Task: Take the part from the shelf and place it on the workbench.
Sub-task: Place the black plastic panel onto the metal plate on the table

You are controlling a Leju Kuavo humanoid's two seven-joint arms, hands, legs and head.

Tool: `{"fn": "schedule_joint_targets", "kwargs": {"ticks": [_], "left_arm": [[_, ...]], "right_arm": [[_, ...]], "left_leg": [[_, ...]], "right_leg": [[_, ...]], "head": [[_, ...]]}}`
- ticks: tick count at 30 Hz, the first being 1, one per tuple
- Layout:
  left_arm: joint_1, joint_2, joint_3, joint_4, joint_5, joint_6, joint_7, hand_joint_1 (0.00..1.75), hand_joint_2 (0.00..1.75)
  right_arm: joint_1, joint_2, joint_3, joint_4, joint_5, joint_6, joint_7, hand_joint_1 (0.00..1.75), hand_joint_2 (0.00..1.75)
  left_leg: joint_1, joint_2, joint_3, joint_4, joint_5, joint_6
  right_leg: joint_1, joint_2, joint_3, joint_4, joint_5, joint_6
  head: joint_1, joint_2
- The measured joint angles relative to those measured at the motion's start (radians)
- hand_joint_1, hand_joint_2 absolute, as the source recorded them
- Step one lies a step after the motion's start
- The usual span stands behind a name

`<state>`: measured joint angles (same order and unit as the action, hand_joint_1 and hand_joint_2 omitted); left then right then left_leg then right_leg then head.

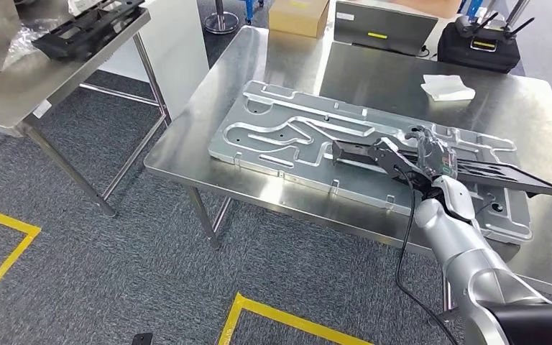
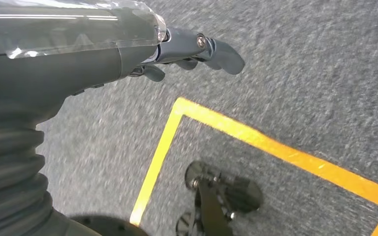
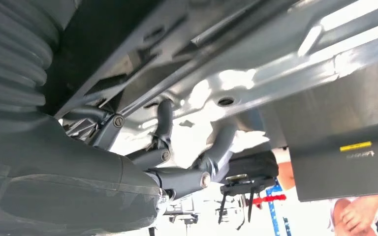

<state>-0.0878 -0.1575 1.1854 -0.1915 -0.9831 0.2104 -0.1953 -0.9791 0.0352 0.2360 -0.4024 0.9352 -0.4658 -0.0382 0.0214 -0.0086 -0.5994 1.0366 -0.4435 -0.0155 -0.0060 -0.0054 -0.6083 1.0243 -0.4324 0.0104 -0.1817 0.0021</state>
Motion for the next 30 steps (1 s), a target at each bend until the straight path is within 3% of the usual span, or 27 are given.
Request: {"fn": "schedule_joint_targets", "kwargs": {"ticks": [3,5,7,8,9,10,12,14,17,19,22,23,24,25,28,30], "left_arm": [[0.0,0.001,0.0,0.0,0.002,0.004,0.001,0.0,0.0],[-0.001,0.001,0.001,0.0,0.006,0.011,0.009,0.0,0.0],[-0.002,0.001,0.001,0.0,0.013,0.016,0.014,0.0,0.0],[-0.001,0.001,0.001,0.0,0.016,0.018,0.016,0.0,0.0],[0.0,0.001,0.001,0.0,0.018,0.018,0.018,0.0,0.0],[0.0,0.001,0.002,0.0,0.018,0.018,0.019,0.0,0.0],[0.0,0.0,0.002,0.0,0.019,0.019,0.021,0.0,0.0],[-0.002,0.0,0.002,0.0,0.019,0.018,0.022,0.0,0.0],[-0.002,0.0,0.002,0.0,0.019,0.017,0.024,0.0,0.0],[-0.002,0.001,0.003,0.0,0.019,0.015,0.024,0.0,0.0],[-0.001,0.004,0.003,0.0,0.02,0.008,0.023,0.0,0.0],[-0.001,0.004,0.003,0.0,0.02,0.006,0.023,0.0,0.0],[0.0,0.005,0.003,0.0,0.02,0.004,0.021,0.0,0.0],[0.0,0.006,0.003,0.0,0.02,0.002,0.019,0.0,0.0],[0.0,0.01,0.003,0.0,0.02,-0.006,0.008,0.0,0.0],[0.0,0.013,0.003,0.0,0.02,-0.01,0.001,0.0,0.0]], "right_arm": [[0.006,0.001,-0.015,-0.002,0.008,0.007,-0.002,0.0,1.75],[0.008,0.001,-0.026,-0.002,0.013,0.013,-0.002,0.0,1.75],[0.017,0.002,-0.035,-0.002,0.016,0.018,-0.002,0.0,1.75],[0.022,0.002,-0.04,-0.002,0.017,0.021,-0.001,0.0,1.75],[0.026,0.002,-0.044,-0.002,0.017,0.023,-0.001,0.0,1.75],[0.027,0.002,-0.046,-0.002,0.017,0.025,-0.001,0.0,1.75],[0.026,0.002,-0.049,-0.002,0.019,0.026,-0.001,0.0,1.75],[0.024,0.002,-0.05,-0.002,0.02,0.027,-0.001,0.0,1.75],[0.026,0.003,-0.051,-0.002,0.022,0.028,-0.001,0.0,1.75],[0.025,0.005,-0.052,-0.002,0.022,0.029,-0.002,0.0,1.75],[0.027,0.008,-0.056,-0.002,0.021,0.033,-0.006,0.0,1.75],[0.03,0.008,-0.058,-0.002,0.017,0.036,-0.012,0.0,1.75],[0.033,0.009,-0.063,-0.002,0.011,0.04,-0.022,0.0,1.75],[0.035,0.01,-0.069,-0.004,-0.001,0.044,-0.038,0.0,1.75],[0.037,0.017,-0.104,-0.034,-0.076,0.08,-0.129,0.0,1.75],[0.046,0.026,-0.136,-0.096,-0.162,0.143,-0.198,0.0,1.75]], "left_leg": [[0.0,0.002,-0.002,-0.006,0.007,0.022],[0.003,0.004,-0.002,-0.01,0.011,0.032],[0.003,0.005,-0.004,-0.01,0.012,0.035],[0.003,0.004,-0.004,-0.01,0.012,0.036],[0.003,0.003,-0.004,-0.01,0.012,0.036],[0.003,0.003,-0.003,-0.01,0.011,0.035],[0.002,0.003,-0.002,-0.01,0.01,0.032],[0.0,0.002,-0.003,-0.01,0.01,0.022],[-0.002,0.003,-0.004,-0.014,0.01,0.004],[-0.002,0.003,-0.017,0.019,-0.016,-0.003],[-0.002,0.004,-0.098,0.202,-0.106,-0.007],[-0.002,0.004,-0.124,0.254,-0.122,-0.007],[-0.002,0.004,-0.133,0.272,-0.118,-0.006],[-0.002,0.004,-0.124,0.249,-0.095,-0.004],[-0.006,0.004,-0.039,0.063,-0.007,0.01],[-0.011,0.004,-0.013,0.005,0.003,0.017]], "right_leg": [[-0.005,0.003,-0.009,0.014,-0.011,0.014],[-0.008,0.004,-0.047,0.098,-0.062,0.022],[-0.01,0.004,-0.108,0.227,-0.117,0.028],[-0.01,0.004,-0.128,0.267,-0.126,0.029],[-0.01,0.004,-0.131,0.271,-0.115,0.029],[-0.01,0.004,-0.115,0.236,-0.088,0.027],[-0.01,0.004,-0.05,0.102,-0.024,0.02],[-0.004,0.005,-0.009,0.012,0.002,0.013],[-0.001,0.007,-0.005,-0.005,0.001,0.0],[-0.005,0.006,-0.002,-0.012,0.005,-0.014],[-0.003,0.006,0.0,-0.014,0.005,-0.027],[0.0,0.006,0.0,-0.013,0.004,-0.028],[0.002,0.006,0.0,-0.011,0.003,-0.029],[0.003,0.007,0.0,-0.008,0.001,-0.03],[0.007,0.01,-0.002,0.004,-0.007,-0.025],[0.008,0.011,-0.007,0.008,-0.008,-0.017]], "head": [[0.0,0.0],[0.0,0.0],[0.0,0.0],[0.0,0.0],[0.0,0.0],[0.0,0.0],[0.0,0.0],[0.0,0.0],[0.0,0.0],[0.0,0.0],[0.0,0.0],[0.0,0.0],[0.0,0.0],[0.0,0.0],[0.0,0.0],[0.0,0.0]]}}
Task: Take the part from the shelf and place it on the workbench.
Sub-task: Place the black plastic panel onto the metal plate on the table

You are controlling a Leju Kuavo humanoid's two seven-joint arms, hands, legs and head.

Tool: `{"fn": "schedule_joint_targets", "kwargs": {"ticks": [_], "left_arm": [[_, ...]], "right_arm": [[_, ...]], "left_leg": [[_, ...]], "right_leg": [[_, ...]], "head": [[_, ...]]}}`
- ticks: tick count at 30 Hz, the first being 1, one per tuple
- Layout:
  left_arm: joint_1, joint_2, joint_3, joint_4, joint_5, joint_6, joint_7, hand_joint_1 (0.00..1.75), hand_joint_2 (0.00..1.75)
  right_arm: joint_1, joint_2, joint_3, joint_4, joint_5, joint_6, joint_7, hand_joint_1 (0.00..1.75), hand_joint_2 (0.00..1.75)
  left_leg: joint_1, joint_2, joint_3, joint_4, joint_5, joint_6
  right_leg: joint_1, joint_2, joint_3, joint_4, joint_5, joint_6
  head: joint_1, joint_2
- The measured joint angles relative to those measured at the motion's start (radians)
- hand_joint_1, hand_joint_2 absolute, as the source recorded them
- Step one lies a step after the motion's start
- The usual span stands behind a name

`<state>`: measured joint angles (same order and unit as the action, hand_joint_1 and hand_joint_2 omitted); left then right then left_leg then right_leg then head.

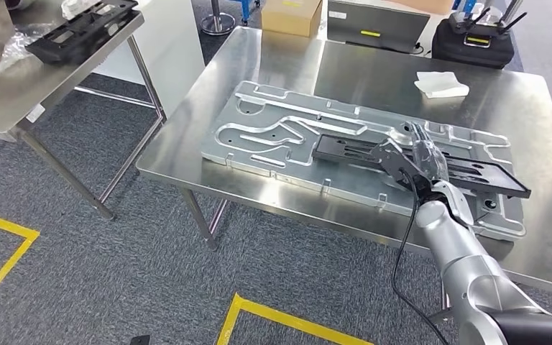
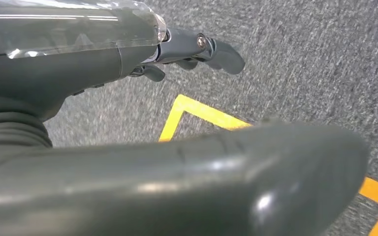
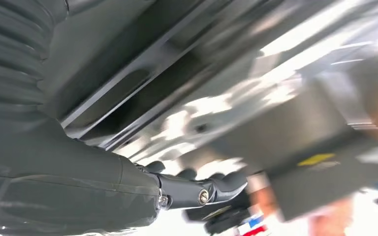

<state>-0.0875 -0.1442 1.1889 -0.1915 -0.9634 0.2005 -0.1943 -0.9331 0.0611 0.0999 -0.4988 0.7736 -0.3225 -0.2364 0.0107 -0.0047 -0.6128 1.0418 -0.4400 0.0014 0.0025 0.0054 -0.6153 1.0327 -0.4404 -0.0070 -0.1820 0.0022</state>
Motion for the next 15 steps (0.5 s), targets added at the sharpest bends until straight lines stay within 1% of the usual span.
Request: {"fn": "schedule_joint_targets", "kwargs": {"ticks": [1,2,3,4,5,6,7,8,9,10,11,12,13,14,15], "left_arm": [[0.001,0.0,0.0,0.0,0.0,-0.001,-0.002,0.0,0.0],[0.001,0.0,0.001,0.0,0.0,-0.002,-0.004,0.0,0.0],[0.002,0.0,0.001,0.0,0.0,-0.002,-0.005,0.0,0.0],[0.002,0.0,0.002,0.0,0.0,-0.002,-0.007,0.0,0.0],[0.001,-0.001,0.002,0.0,0.0,-0.003,-0.008,0.0,0.0],[0.001,0.0,0.003,0.0,0.001,-0.004,-0.01,0.0,0.0],[0.001,0.0,0.004,0.0,0.001,-0.005,-0.012,0.0,0.0],[0.002,0.0,0.004,0.0,0.001,-0.007,-0.013,0.0,0.0],[0.004,0.0,0.005,0.0,0.001,-0.008,-0.015,0.0,0.0],[0.005,-0.001,0.006,0.0,0.001,-0.01,-0.015,0.0,0.0],[0.006,-0.001,0.006,0.0,0.002,-0.011,-0.016,0.0,0.0],[0.006,-0.002,0.007,0.0,0.004,-0.012,-0.016,0.0,0.0],[0.006,-0.002,0.007,0.0,0.008,-0.012,-0.018,0.0,0.0],[0.006,-0.002,0.008,0.0,0.011,-0.013,-0.02,0.0,0.0],[0.006,-0.002,0.011,0.0,0.015,-0.014,-0.023,0.0,0.0]], "right_arm": [[0.006,0.004,-0.014,-0.043,-0.04,0.035,-0.019,0.0,1.75],[0.013,0.009,-0.025,-0.088,-0.07,0.065,-0.024,0.0,1.75],[0.017,0.013,-0.033,-0.129,-0.088,0.085,-0.022,0.0,1.75],[0.018,0.015,-0.04,-0.161,-0.102,0.098,-0.021,0.0,1.75],[0.02,0.017,-0.045,-0.189,-0.117,0.109,-0.023,0.0,1.75],[0.024,0.017,-0.051,-0.22,-0.145,0.124,-0.03,0.0,1.75],[0.032,0.017,-0.056,-0.257,-0.181,0.144,-0.033,0.0,1.75],[0.042,0.017,-0.058,-0.298,-0.22,0.165,-0.033,0.0,1.75],[0.052,0.017,-0.059,-0.343,-0.255,0.184,-0.027,0.0,1.75],[0.058,0.017,-0.059,-0.382,-0.281,0.198,-0.019,0.0,1.75],[0.061,0.016,-0.059,-0.418,-0.307,0.211,-0.015,0.0,1.75],[0.062,0.015,-0.059,-0.453,-0.338,0.224,-0.014,0.0,1.75],[0.063,0.012,-0.058,-0.489,-0.378,0.24,-0.013,0.0,1.75],[0.064,0.006,-0.057,-0.531,-0.426,0.259,-0.007,0.0,1.75],[0.066,-0.002,-0.055,-0.575,-0.473,0.276,0.004,0.0,1.75]], "left_leg": [[-0.002,0.0,0.002,-0.005,0.0,0.002],[0.0,0.001,0.002,-0.008,0.003,0.006],[0.003,0.002,0.005,-0.013,0.006,0.01],[0.006,0.003,0.008,-0.02,0.009,0.016],[0.009,0.003,0.011,-0.026,0.012,0.02],[0.009,0.003,0.012,-0.028,0.014,0.023],[0.009,0.002,0.012,-0.028,0.014,0.024],[0.009,0.001,0.012,-0.028,0.013,0.023],[0.009,0.001,0.012,-0.027,0.012,0.022],[0.01,0.001,0.012,-0.026,0.011,0.02],[0.011,0.001,0.014,-0.024,0.009,0.018],[0.012,0.001,0.015,-0.022,0.006,0.014],[0.01,0.001,0.014,-0.019,0.004,0.009],[0.009,0.0,0.014,-0.017,0.002,0.004],[0.007,0.0,0.013,-0.016,0.002,-0.001]], "right_leg": [[0.0,0.0,-0.002,0.0,0.001,0.005],[0.0,0.0,-0.003,-0.001,0.0,0.01],[0.0,0.0,-0.003,0.003,-0.004,0.015],[-0.001,0.0,-0.01,0.02,-0.018,0.02],[-0.002,0.0,-0.025,0.057,-0.042,0.024],[-0.006,-0.001,-0.051,0.114,-0.073,0.028],[-0.009,-0.001,-0.083,0.182,-0.105,0.032],[-0.013,-0.001,-0.112,0.241,-0.125,0.037],[-0.017,-0.001,-0.129,0.27,-0.127,0.04],[-0.021,-0.002,-0.125,0.259,-0.108,0.043],[-0.024,-0.003,-0.103,0.21,-0.073,0.045],[-0.026,-0.005,-0.069,0.138,-0.036,0.045],[-0.026,-0.006,-0.037,0.071,-0.011,0.045],[-0.024,-0.006,-0.016,0.025,0.003,0.042],[-0.021,-0.006,-0.006,0.001,0.005,0.039]], "head": [[0.0,0.0],[0.0,0.0],[0.0,0.0],[0.0,0.0],[0.0,0.0],[0.0,0.0],[0.0,0.0],[0.0,0.0],[0.0,0.0],[0.0,0.0],[0.0,0.0],[0.0,0.0],[0.0,0.0],[0.0,0.0],[0.0,0.0]]}}
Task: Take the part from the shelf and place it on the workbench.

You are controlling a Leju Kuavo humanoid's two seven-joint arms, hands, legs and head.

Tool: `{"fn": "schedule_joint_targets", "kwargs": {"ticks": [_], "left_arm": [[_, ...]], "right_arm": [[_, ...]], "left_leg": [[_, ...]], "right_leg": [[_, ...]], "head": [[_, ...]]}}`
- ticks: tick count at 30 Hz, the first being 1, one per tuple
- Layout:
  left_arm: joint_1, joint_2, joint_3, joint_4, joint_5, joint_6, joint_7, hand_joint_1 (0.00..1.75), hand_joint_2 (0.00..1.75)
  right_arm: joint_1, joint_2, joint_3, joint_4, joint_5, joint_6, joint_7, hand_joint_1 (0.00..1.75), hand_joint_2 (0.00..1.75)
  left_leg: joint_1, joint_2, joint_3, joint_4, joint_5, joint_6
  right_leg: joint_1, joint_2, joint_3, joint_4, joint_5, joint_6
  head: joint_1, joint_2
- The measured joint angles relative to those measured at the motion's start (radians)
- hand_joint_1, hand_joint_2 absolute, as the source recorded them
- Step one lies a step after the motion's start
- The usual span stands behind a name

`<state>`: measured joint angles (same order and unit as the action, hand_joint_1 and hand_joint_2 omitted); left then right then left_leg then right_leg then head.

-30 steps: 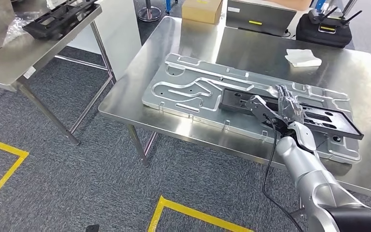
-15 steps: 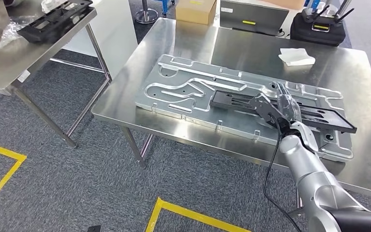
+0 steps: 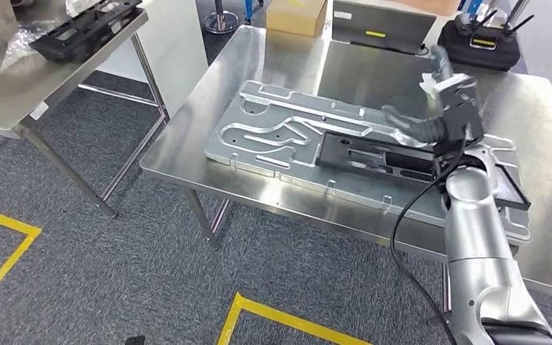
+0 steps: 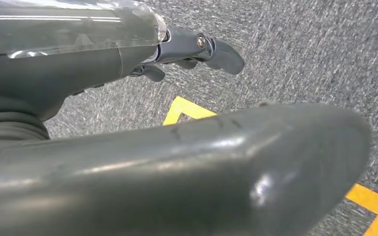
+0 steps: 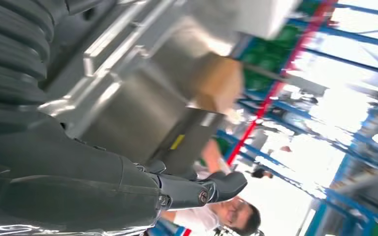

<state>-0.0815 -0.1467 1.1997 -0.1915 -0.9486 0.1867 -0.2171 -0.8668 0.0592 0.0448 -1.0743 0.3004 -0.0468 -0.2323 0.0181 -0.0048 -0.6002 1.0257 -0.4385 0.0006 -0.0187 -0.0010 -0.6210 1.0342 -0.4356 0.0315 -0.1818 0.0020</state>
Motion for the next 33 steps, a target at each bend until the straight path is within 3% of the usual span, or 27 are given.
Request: {"fn": "schedule_joint_targets", "kwargs": {"ticks": [4,6,8,9,10,11,13,15,19,21,23,24,25,26,29,30,33], "left_arm": [[0.006,-0.002,0.015,0.0,0.002,-0.001,-0.01,0.0,0.0],[0.007,-0.002,0.018,0.0,0.003,-0.002,-0.011,0.0,0.0],[0.007,-0.002,0.02,0.0,0.003,-0.002,-0.012,0.0,0.0],[0.007,-0.002,0.021,0.0,0.003,-0.002,-0.012,0.0,0.0],[0.007,-0.003,0.021,0.0,0.004,-0.002,-0.013,0.0,0.0],[0.007,-0.003,0.021,0.0,0.006,-0.002,-0.015,0.0,0.0],[0.007,-0.003,0.023,0.0,0.014,-0.002,-0.02,0.0,0.0],[0.007,-0.004,0.028,0.0,0.02,-0.002,-0.031,0.0,0.0],[0.012,-0.008,0.046,0.0,0.037,-0.02,-0.055,0.0,0.0],[0.012,-0.01,0.054,0.0,0.049,-0.029,-0.065,0.0,0.0],[0.012,-0.011,0.065,0.0,0.057,-0.031,-0.07,0.0,0.0],[0.013,-0.011,0.07,0.0,0.062,-0.031,-0.072,0.0,0.0],[0.013,-0.012,0.074,0.0,0.065,-0.031,-0.074,0.0,0.0],[0.014,-0.013,0.079,0.0,0.069,-0.032,-0.075,0.0,0.0],[0.013,-0.017,0.092,0.0,0.073,-0.034,-0.076,0.0,0.0],[0.013,-0.018,0.094,0.0,0.073,-0.034,-0.076,0.0,0.0],[0.013,-0.019,0.097,0.0,0.073,-0.033,-0.076,0.0,0.0]], "right_arm": [[0.009,-0.05,0.01,-0.184,-0.14,0.04,0.05,0.0,1.75],[0.01,-0.066,0.015,-0.238,-0.156,0.045,0.059,0.0,1.75],[0.018,-0.077,0.02,-0.271,-0.164,0.044,0.058,0.0,1.75],[0.023,-0.082,0.023,-0.283,-0.171,0.042,0.052,0.0,1.75],[0.031,-0.09,0.025,-0.298,-0.183,0.036,0.04,0.0,1.75],[0.039,-0.099,0.027,-0.317,-0.198,0.028,0.023,0.0,1.75],[0.063,-0.124,0.028,-0.373,-0.233,0.007,-0.02,0.0,1.75],[0.11,-0.159,0.029,-0.445,-0.252,-0.022,-0.062,0.0,1.75],[0.316,-0.23,0.029,-0.625,-0.264,-0.081,-0.155,0.0,0.0],[0.44,-0.259,0.026,-0.702,-0.272,-0.1,-0.202,0.0,0.0],[0.572,-0.274,0.015,-0.766,-0.269,-0.123,-0.243,0.0,0.0],[0.64,-0.277,0.008,-0.794,-0.265,-0.134,-0.258,0.0,0.0],[0.704,-0.277,-0.002,-0.82,-0.263,-0.143,-0.266,0.0,0.0],[0.763,-0.276,-0.013,-0.841,-0.266,-0.146,-0.27,0.0,0.0],[0.905,-0.273,-0.056,-0.89,-0.299,-0.133,-0.277,0.0,0.0],[0.939,-0.271,-0.072,-0.902,-0.314,-0.126,-0.28,0.0,0.0],[1.022,-0.258,-0.122,-0.926,-0.366,-0.099,-0.282,0.0,0.0]], "left_leg": [[0.001,0.0,-0.005,0.015,-0.018,-0.021],[0.003,0.001,-0.043,0.106,-0.072,-0.024],[0.003,0.001,-0.103,0.24,-0.13,-0.025],[0.003,0.001,-0.123,0.282,-0.139,-0.025],[0.003,0.001,-0.124,0.282,-0.127,-0.023],[0.003,0.001,-0.108,0.246,-0.1,-0.02],[0.0,0.001,-0.042,0.11,-0.034,-0.008],[-0.004,-0.001,-0.001,0.025,-0.012,0.001],[-0.001,-0.003,0.012,-0.001,-0.004,0.016],[0.004,-0.002,0.016,-0.011,0.004,0.024],[0.003,-0.003,0.013,-0.011,0.005,0.026],[0.003,-0.003,0.011,-0.01,0.005,0.026],[0.003,-0.003,0.008,-0.008,0.006,0.026],[0.003,-0.003,0.005,-0.007,0.006,0.025],[0.0,-0.002,0.001,-0.002,0.008,0.018],[-0.002,-0.002,0.001,-0.002,0.01,0.013],[-0.005,-0.002,0.0,-0.004,0.019,-0.006]], "right_leg": [[0.001,0.001,0.006,-0.013,0.0,-0.028],[0.0,0.0,0.011,-0.019,0.002,-0.041],[0.004,0.002,0.011,-0.018,0.001,-0.046],[0.007,0.003,0.012,-0.016,0.0,-0.047],[0.01,0.005,0.012,-0.014,-0.001,-0.047],[0.012,0.006,0.013,-0.012,-0.003,-0.047],[0.016,0.006,0.015,-0.008,-0.009,-0.042],[0.02,0.003,0.016,-0.005,-0.012,-0.034],[0.02,0.001,0.022,-0.004,-0.021,-0.011],[0.016,0.003,-0.001,0.061,-0.075,-0.001],[0.013,0.003,-0.054,0.187,-0.146,0.005],[0.011,0.003,-0.073,0.235,-0.164,0.007],[0.01,0.002,-0.077,0.249,-0.163,0.008],[0.008,0.002,-0.059,0.222,-0.143,0.008],[0.006,0.001,0.05,0.029,-0.067,0.002],[0.008,0.002,0.069,-0.008,-0.055,-0.001],[0.011,0.004,0.069,-0.022,-0.038,-0.018]], "head": [[0.0,0.0],[0.0,0.0],[0.0,0.0],[0.0,0.0],[0.0,0.0],[0.0,0.0],[0.0,0.0],[0.0,0.0],[0.0,0.0],[0.0,0.0],[0.0,0.0],[0.0,0.0],[0.0,0.0],[0.0,0.0],[0.0,0.0],[0.0,0.0],[0.0,0.0]]}}
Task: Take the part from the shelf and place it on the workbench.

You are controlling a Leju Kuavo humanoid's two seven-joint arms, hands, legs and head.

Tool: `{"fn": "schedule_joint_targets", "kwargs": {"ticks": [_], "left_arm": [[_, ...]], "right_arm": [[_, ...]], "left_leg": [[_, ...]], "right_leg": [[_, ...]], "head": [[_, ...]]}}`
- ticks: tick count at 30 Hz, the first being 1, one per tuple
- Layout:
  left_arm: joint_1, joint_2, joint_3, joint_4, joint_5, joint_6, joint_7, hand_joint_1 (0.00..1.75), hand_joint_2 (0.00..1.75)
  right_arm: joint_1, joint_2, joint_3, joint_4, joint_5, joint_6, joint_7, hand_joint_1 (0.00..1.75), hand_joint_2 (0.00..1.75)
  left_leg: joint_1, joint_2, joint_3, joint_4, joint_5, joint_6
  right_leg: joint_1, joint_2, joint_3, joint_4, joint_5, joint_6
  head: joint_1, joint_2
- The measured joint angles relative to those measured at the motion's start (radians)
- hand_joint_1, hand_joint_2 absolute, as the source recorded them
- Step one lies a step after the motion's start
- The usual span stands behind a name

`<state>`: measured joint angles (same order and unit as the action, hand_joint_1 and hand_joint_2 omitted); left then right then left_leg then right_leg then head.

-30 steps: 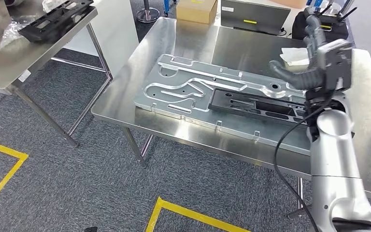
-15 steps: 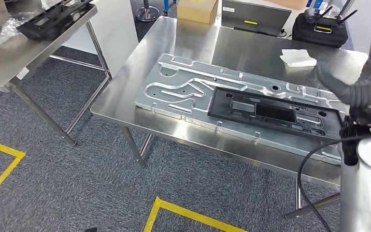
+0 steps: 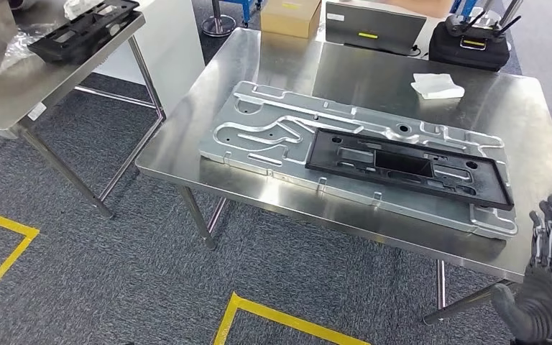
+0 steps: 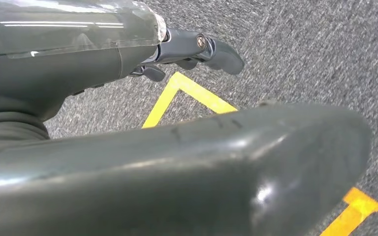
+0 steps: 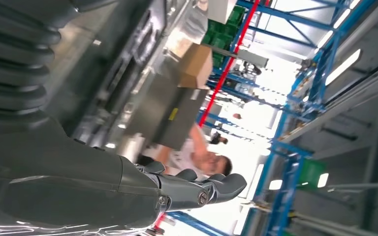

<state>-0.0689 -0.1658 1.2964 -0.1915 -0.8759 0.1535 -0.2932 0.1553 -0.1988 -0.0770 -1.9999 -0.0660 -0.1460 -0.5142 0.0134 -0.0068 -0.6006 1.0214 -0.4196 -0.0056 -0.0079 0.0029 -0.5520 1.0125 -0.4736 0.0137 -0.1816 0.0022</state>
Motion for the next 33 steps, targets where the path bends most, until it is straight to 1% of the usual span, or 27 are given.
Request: {"fn": "schedule_joint_targets", "kwargs": {"ticks": [1,2,3,5,6,7,8,11,12,13,15,16,17,18,20,21,22,23,24,25,26,27,28,29,31,32,33], "left_arm": [[0.0,0.0,0.001,0.0,0.0,0.001,0.001,0.0,0.0],[0.001,0.0,0.003,0.0,-0.001,0.002,0.003,0.0,0.0],[0.001,-0.001,0.004,0.0,-0.001,0.004,0.006,0.0,0.0],[0.001,-0.002,0.007,0.0,-0.002,0.008,0.013,0.0,0.0],[0.0,-0.003,0.008,0.0,-0.002,0.01,0.016,0.0,0.0],[0.0,-0.004,0.009,0.0,-0.002,0.011,0.017,0.0,0.0],[-0.001,-0.004,0.011,0.0,-0.002,0.011,0.017,0.0,0.0],[-0.007,-0.005,0.014,0.0,-0.003,0.012,0.018,0.0,0.0],[-0.009,-0.005,0.014,0.0,-0.003,0.012,0.018,0.0,0.0],[-0.011,-0.006,0.014,0.0,-0.003,0.011,0.019,0.0,0.0],[-0.01,-0.009,0.015,0.0,-0.004,0.008,0.02,0.0,0.0],[-0.009,-0.011,0.015,0.0,-0.004,0.006,0.021,0.0,0.0],[-0.009,-0.012,0.015,0.0,-0.004,0.003,0.019,0.0,0.0],[-0.008,-0.014,0.015,0.0,-0.004,-0.001,0.016,0.0,0.0],[-0.006,-0.015,0.016,0.0,-0.003,-0.011,0.002,0.0,0.0],[-0.005,-0.016,0.016,0.0,-0.004,-0.017,-0.008,0.0,0.0],[-0.004,-0.017,0.016,0.0,-0.004,-0.022,-0.016,0.0,0.0],[-0.004,-0.018,0.016,0.0,-0.006,-0.026,-0.025,0.0,0.0],[-0.004,-0.02,0.016,0.0,-0.01,-0.026,-0.029,0.0,0.0],[-0.004,-0.022,0.016,0.0,-0.015,-0.023,-0.032,0.0,0.0],[-0.005,-0.024,0.015,0.0,-0.021,-0.017,-0.034,0.0,0.0],[-0.005,-0.026,0.015,0.0,-0.025,-0.012,-0.035,0.0,0.0],[-0.007,-0.03,0.014,0.0,-0.026,-0.009,-0.036,0.0,0.0],[-0.007,-0.033,0.014,0.0,-0.026,-0.01,-0.034,0.0,0.0],[-0.005,-0.04,0.014,-0.001,-0.028,-0.015,-0.023,0.0,0.0],[-0.004,-0.044,0.014,-0.001,-0.032,-0.017,-0.016,0.0,0.0],[-0.003,-0.048,0.013,-0.001,-0.039,-0.017,-0.01,0.0,0.0]], "right_arm": [[0.025,0.009,-0.021,-0.007,-0.018,0.014,-0.001,0.0,0.0],[0.049,0.02,-0.045,-0.015,-0.034,0.031,-0.004,0.0,0.0],[0.071,0.034,-0.071,-0.023,-0.044,0.048,-0.007,0.0,0.0],[0.11,0.064,-0.12,-0.036,-0.051,0.076,-0.011,0.0,0.0],[0.125,0.077,-0.139,-0.041,-0.051,0.084,-0.011,0.0,0.0],[0.136,0.089,-0.153,-0.043,-0.051,0.089,-0.011,0.0,0.0],[0.145,0.098,-0.165,-0.046,-0.051,0.091,-0.011,0.0,0.0],[0.16,0.118,-0.188,-0.056,-0.046,0.094,-0.011,0.0,0.0],[0.162,0.124,-0.194,-0.058,-0.043,0.095,-0.011,0.0,0.0],[0.164,0.13,-0.201,-0.06,-0.037,0.096,-0.008,0.0,0.0],[0.172,0.147,-0.219,-0.062,-0.024,0.101,0.0,0.0,0.0],[0.178,0.157,-0.232,-0.064,-0.019,0.107,0.004,0.0,0.0],[0.185,0.167,-0.248,-0.065,-0.017,0.114,0.008,0.0,0.0],[0.191,0.177,-0.266,-0.066,-0.016,0.123,0.01,0.0,0.0],[0.198,0.195,-0.301,-0.066,-0.01,0.145,0.012,0.0,0.0],[0.199,0.206,-0.32,-0.064,0.001,0.161,0.013,0.0,0.0],[0.2,0.216,-0.338,-0.062,0.017,0.178,0.013,0.0,0.0],[0.2,0.229,-0.358,-0.057,0.038,0.198,0.014,0.0,0.0],[0.198,0.24,-0.376,-0.051,0.057,0.212,0.016,0.0,0.0],[0.197,0.251,-0.391,-0.044,0.074,0.222,0.017,0.0,0.0],[0.195,0.26,-0.404,-0.036,0.09,0.228,0.018,0.0,0.0],[0.194,0.268,-0.412,-0.029,0.107,0.23,0.017,0.0,0.0],[0.193,0.278,-0.418,-0.02,0.136,0.227,0.014,0.0,0.0],[0.188,0.292,-0.422,-0.004,0.179,0.218,0.009,0.0,0.0],[0.174,0.323,-0.426,0.051,0.289,0.186,0.002,0.0,0.0],[0.164,0.338,-0.426,0.088,0.346,0.166,0.001,0.0,0.0],[0.152,0.352,-0.424,0.131,0.398,0.139,0.003,0.0,0.0]], "left_leg": [[0.0,0.0,-0.004,0.006,-0.009,-0.005],[0.001,0.001,-0.013,0.027,-0.033,-0.009],[0.001,0.001,-0.028,0.07,-0.074,-0.012],[0.002,0.002,-0.066,0.201,-0.172,-0.015],[0.002,0.002,-0.074,0.257,-0.206,-0.015],[0.001,0.002,-0.066,0.28,-0.22,-0.014],[0.0,0.002,-0.034,0.258,-0.215,-0.01],[-0.009,0.002,0.133,0.031,-0.161,0.014],[-0.014,0.002,0.166,-0.021,-0.15,0.021],[-0.018,0.002,0.177,-0.045,-0.143,0.028],[-0.022,0.003,0.167,-0.047,-0.124,0.037],[-0.021,0.005,0.16,-0.049,-0.11,0.042],[-0.019,0.007,0.151,-0.052,-0.096,0.048],[-0.016,0.009,0.137,-0.055,-0.08,0.052],[-0.015,0.01,0.107,-0.055,-0.055,0.056],[-0.014,0.009,0.091,-0.053,-0.043,0.054],[-0.014,0.007,0.073,-0.05,-0.032,0.052],[-0.013,0.004,0.055,-0.045,-0.021,0.049],[-0.011,-0.001,0.036,-0.039,-0.011,0.045],[-0.01,-0.008,0.017,-0.03,-0.003,0.04],[-0.009,-0.014,-0.001,-0.021,0.004,0.034],[-0.009,-0.021,-0.015,-0.013,0.011,0.029],[-0.01,-0.028,-0.026,-0.007,0.019,0.022],[-0.01,-0.035,-0.033,-0.005,0.029,0.015],[-0.006,-0.049,-0.042,-0.006,0.046,0.0],[-0.004,-0.047,-0.049,0.0,0.037,-0.005],[-0.002,-0.039,-0.06,0.022,0.009,-0.009]], "right_leg": [[-0.002,-0.002,-0.005,-0.002,0.007,-0.008],[-0.004,-0.004,-0.011,-0.004,0.014,-0.016],[-0.006,-0.007,-0.02,-0.006,0.023,-0.024],[-0.003,-0.009,-0.043,-0.005,0.04,-0.031],[0.0,-0.01,-0.056,-0.005,0.049,-0.033],[0.002,-0.009,-0.068,-0.004,0.058,-0.033],[0.005,-0.007,-0.08,-0.003,0.068,-0.033],[0.012,-0.003,-0.107,-0.001,0.097,-0.027],[0.013,-0.003,-0.111,-0.001,0.106,-0.022],[0.011,-0.003,-0.113,-0.002,0.115,-0.017],[0.007,-0.003,-0.114,-0.009,0.133,-0.003],[0.004,-0.002,-0.118,-0.008,0.132,0.003],[0.003,-0.001,-0.124,0.003,0.11,0.008],[0.002,0.0,-0.136,0.034,0.068,0.012],[-0.004,0.0,-0.161,0.145,-0.047,0.021],[-0.006,0.0,-0.168,0.207,-0.086,0.025],[-0.008,0.0,-0.164,0.251,-0.098,0.029],[-0.011,0.0,-0.148,0.269,-0.087,0.032],[-0.013,0.001,-0.115,0.253,-0.061,0.034],[-0.017,0.006,-0.067,0.207,-0.034,0.036],[-0.02,0.021,-0.011,0.138,-0.029,0.035],[-0.021,0.038,0.039,0.069,-0.038,0.032],[-0.02,0.051,0.072,0.016,-0.053,0.028],[-0.016,0.057,0.087,-0.016,-0.069,0.021],[-0.012,0.039,0.081,-0.026,-0.061,0.003],[-0.012,0.028,0.073,-0.027,-0.051,-0.007],[-0.013,0.017,0.064,-0.029,-0.04,-0.017]], "head": [[0.0,0.0],[0.0,0.0],[0.0,0.0],[0.0,0.0],[0.0,0.0],[0.0,0.0],[0.0,0.0],[0.0,0.0],[0.0,0.0],[0.0,0.0],[0.0,0.0],[0.0,0.0],[0.0,0.0],[0.0,0.0],[0.0,0.0],[0.0,0.0],[0.0,0.0],[0.0,0.0],[0.0,0.0],[0.0,0.0],[0.0,0.0],[-0.001,0.0],[-0.001,0.0],[-0.002,0.0],[-0.002,0.0],[-0.002,0.0],[-0.002,0.0]]}}
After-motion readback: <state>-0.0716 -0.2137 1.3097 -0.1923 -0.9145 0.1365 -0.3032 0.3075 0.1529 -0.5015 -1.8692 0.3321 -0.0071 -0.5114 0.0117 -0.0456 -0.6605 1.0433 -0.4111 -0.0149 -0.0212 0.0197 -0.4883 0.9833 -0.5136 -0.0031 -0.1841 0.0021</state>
